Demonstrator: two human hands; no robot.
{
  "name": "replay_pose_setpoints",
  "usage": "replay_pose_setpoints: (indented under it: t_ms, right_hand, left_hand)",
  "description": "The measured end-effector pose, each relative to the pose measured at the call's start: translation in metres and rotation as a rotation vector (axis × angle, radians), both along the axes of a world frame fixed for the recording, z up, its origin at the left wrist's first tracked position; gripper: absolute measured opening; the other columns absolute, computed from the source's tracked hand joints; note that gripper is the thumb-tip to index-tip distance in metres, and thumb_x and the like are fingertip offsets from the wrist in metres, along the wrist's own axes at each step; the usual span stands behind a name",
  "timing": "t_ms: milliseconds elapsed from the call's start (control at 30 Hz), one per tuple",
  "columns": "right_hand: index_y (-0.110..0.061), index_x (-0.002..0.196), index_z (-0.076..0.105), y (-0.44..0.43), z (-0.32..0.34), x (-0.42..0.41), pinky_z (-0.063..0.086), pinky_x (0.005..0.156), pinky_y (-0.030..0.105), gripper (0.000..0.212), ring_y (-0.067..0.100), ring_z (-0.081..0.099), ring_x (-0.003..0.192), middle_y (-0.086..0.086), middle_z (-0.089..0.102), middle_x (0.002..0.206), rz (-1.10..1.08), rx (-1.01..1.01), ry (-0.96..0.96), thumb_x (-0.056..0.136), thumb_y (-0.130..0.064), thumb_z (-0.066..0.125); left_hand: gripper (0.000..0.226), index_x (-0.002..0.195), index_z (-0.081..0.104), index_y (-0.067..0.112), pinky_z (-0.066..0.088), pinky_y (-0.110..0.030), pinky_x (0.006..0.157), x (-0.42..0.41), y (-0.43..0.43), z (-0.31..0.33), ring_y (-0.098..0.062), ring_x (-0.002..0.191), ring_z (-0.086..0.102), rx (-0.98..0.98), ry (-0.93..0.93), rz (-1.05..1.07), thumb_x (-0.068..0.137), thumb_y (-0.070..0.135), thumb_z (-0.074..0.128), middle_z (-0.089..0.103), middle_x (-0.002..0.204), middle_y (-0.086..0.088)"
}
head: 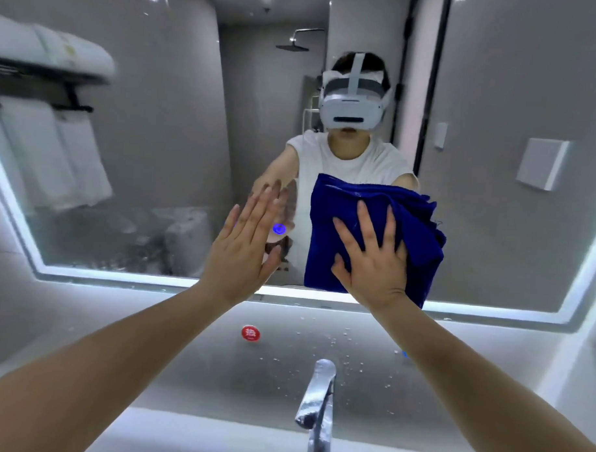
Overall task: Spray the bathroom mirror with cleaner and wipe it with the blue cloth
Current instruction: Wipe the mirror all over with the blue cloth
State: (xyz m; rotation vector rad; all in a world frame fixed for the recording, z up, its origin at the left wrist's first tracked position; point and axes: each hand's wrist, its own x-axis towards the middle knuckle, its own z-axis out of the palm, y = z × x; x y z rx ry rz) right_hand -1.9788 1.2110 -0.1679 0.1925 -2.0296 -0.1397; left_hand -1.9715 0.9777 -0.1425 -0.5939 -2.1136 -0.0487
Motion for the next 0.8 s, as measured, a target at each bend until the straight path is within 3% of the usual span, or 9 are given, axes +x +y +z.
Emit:
replay_pose_setpoints:
  t_ms: [133, 267, 400, 467, 533, 800]
  right_hand:
    - [-0.031, 0.143, 0.029, -0.052, 0.004, -0.009, 0.043, 0.093, 0.057, 0.058, 0.045, 0.021, 0.133, 0.005, 0.021, 0.151, 0.034, 0.020, -0.010, 0.087, -0.047, 0.034]
    - [-0.029, 0.143, 0.028, -0.105, 0.009, -0.017, 0.043, 0.093, 0.059, 0.059, 0.046, 0.020, 0.132, 0.006, 0.020, 0.152, 0.052, 0.019, -0.042, 0.087, -0.047, 0.033]
    - [-0.030, 0.142, 0.030, -0.168, 0.017, -0.024, 0.053, 0.074, 0.048, 0.060, 0.045, 0.023, 0.131, 0.007, 0.022, 0.151, 0.080, -0.011, -0.078, 0.084, -0.045, 0.035]
    - [-0.030, 0.141, 0.030, -0.197, 0.020, -0.028, 0.054, 0.069, 0.048, 0.061, 0.044, 0.022, 0.131, 0.007, 0.021, 0.151, 0.099, -0.039, -0.095, 0.083, -0.045, 0.034]
    - [-0.030, 0.142, 0.029, -0.224, 0.021, -0.034, 0.054, 0.071, 0.050, 0.062, 0.044, 0.021, 0.131, 0.007, 0.020, 0.151, 0.104, -0.061, -0.093, 0.082, -0.046, 0.034]
    - [-0.028, 0.144, 0.026, -0.321, 0.014, -0.055, 0.048, 0.083, 0.059, 0.062, 0.046, 0.017, 0.132, 0.008, 0.016, 0.153, 0.149, -0.046, -0.058, 0.085, -0.045, 0.032]
  left_hand:
    - [0.064, 0.149, 0.002, 0.014, 0.013, -0.039, 0.117, 0.000, -0.051, 0.008, -0.018, 0.144, 0.009, -0.017, -0.059, 0.058, 0.095, 0.036, 0.029, 0.011, 0.157, -0.006]
    - [0.063, 0.149, 0.007, 0.011, 0.004, -0.033, 0.118, 0.001, -0.100, 0.015, -0.013, 0.144, 0.004, -0.058, -0.082, 0.088, 0.096, 0.037, 0.030, 0.006, 0.156, -0.003]
    - [0.068, 0.148, -0.005, 0.017, -0.009, -0.026, 0.116, 0.000, -0.152, 0.021, -0.005, 0.142, -0.009, -0.015, -0.141, 0.170, 0.093, 0.045, 0.025, -0.005, 0.155, 0.004]
    - [0.070, 0.148, -0.004, 0.017, -0.005, -0.028, 0.116, -0.003, -0.177, 0.021, -0.005, 0.141, -0.007, -0.004, -0.158, 0.192, 0.091, 0.045, 0.026, -0.002, 0.156, 0.002]
    - [0.069, 0.149, 0.002, 0.015, 0.000, -0.031, 0.117, -0.005, -0.202, 0.019, -0.009, 0.143, -0.003, 0.002, -0.159, 0.213, 0.090, 0.042, 0.027, 0.003, 0.157, 0.000]
    - [0.068, 0.148, -0.006, 0.018, -0.007, -0.029, 0.116, -0.018, -0.289, 0.005, -0.007, 0.142, -0.012, 0.022, -0.174, 0.282, 0.092, 0.045, 0.022, -0.016, 0.152, 0.007]
